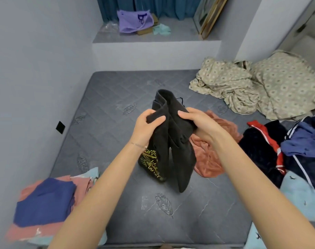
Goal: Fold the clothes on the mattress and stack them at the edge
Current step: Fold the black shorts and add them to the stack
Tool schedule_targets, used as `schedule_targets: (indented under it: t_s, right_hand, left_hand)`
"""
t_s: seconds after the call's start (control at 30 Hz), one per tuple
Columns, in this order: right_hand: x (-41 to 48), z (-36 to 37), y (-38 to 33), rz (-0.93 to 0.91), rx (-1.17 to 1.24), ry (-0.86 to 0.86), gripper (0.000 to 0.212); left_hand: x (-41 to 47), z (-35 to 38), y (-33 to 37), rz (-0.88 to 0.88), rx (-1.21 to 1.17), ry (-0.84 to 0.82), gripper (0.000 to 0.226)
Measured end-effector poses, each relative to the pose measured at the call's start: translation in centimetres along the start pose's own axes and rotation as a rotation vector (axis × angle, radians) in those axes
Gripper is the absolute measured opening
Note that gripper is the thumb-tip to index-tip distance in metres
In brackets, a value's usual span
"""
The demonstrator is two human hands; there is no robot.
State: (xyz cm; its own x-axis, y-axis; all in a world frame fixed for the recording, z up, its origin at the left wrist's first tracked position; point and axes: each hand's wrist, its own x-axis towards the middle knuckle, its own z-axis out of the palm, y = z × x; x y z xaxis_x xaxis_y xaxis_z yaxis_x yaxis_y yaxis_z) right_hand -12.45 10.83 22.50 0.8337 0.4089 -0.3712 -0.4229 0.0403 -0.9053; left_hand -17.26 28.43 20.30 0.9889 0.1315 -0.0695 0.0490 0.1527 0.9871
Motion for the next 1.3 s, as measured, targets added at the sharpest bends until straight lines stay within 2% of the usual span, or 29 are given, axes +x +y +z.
schedule_targets:
  t_s: [0.07, 0.17, 0.3, 0.4, 0.5, 0.63, 0.7, 0.77, 0.8, 0.87, 0.93, 1.0, 1.13, 1.2, 1.3]
  right_hand:
    - [0.1, 0.8, -0.2, -0.024, -0.001, 0.043, 0.01]
    - [-0.1, 0.8, -1.0, -0.016, 0.053, -0.015, 0.032]
    - [0.0, 0.7, -1.3, -0.008, 0.214, 0.124, 0.051]
    - [0.4, 0.8, -1.0, 0.07, 0.261, 0.161, 0.045]
    - [1.0, 0.8, 0.1, 0.093, 0.164, 0.307, 0.038]
    - [1.5, 0.3, 1.7, 0.038, 0.034, 0.332, 0.021]
    - [1.6, -0.2, 1.9, 0.003, -0.076, 0.299, 0.015]
    - [1.6, -0.7, 1.9, -0.022, -0.199, 0.233, 0.011]
    - [1.5, -0.9, 1.8, -0.019, -0.264, 0.191, 0.009]
    - [1.2, -1.3, 1.8, -0.027, -0.407, 0.09, 0.009]
    - [1.0, -1.5, 1.8, -0.054, -0.607, -0.02, 0.012]
    - [1.1, -1.4, 2.3, -0.066, -0.804, -0.114, 0.008]
    - [1.3, -1.8, 3.8, -0.09, -1.036, -0.125, 0.01]
    - [1.3, -2.2, 4.3, -0.099, -1.073, -0.088, 0.028]
    - [1.3, -2.8, 4.8, -0.068, -1.042, -0.105, 0.034]
  left_hand:
    - [-0.2, 1.4, -0.1, 0.078, 0.07, -0.008, 0.017]
    - [-0.3, 2.4, 0.0, 0.149, 0.116, -0.023, 0.02]
    - [-0.8, 3.3, 0.3, 0.236, 0.182, -0.094, 0.017]
    - [-1.6, 4.1, -0.4, 0.251, 0.225, -0.199, 0.015]
    - [-2.3, 4.3, -1.2, 0.243, 0.332, -0.302, 0.014]
    - [-1.7, 2.6, -0.5, 0.099, 0.242, -0.375, 0.009]
    - [-1.2, 1.7, -0.2, 0.05, 0.196, -0.264, 0.01]
    - [-0.2, 0.7, -0.3, 0.103, 0.212, -0.053, 0.013]
    - [0.4, 0.2, -0.4, 0.148, 0.275, 0.033, 0.013]
    - [1.5, -0.8, -0.7, 0.176, 0.437, 0.095, 0.015]
    - [2.4, -1.3, -1.2, 0.066, 0.468, 0.068, 0.017]
    - [3.1, -1.2, -1.7, -0.139, 0.366, 0.045, 0.016]
    - [3.2, -0.8, -2.8, -0.551, 0.263, -0.068, 0.028]
    - [2.8, -0.9, -3.8, -0.638, 0.145, -0.131, 0.029]
    - [2.3, -0.9, -5.1, -0.641, 0.054, -0.132, 0.014]
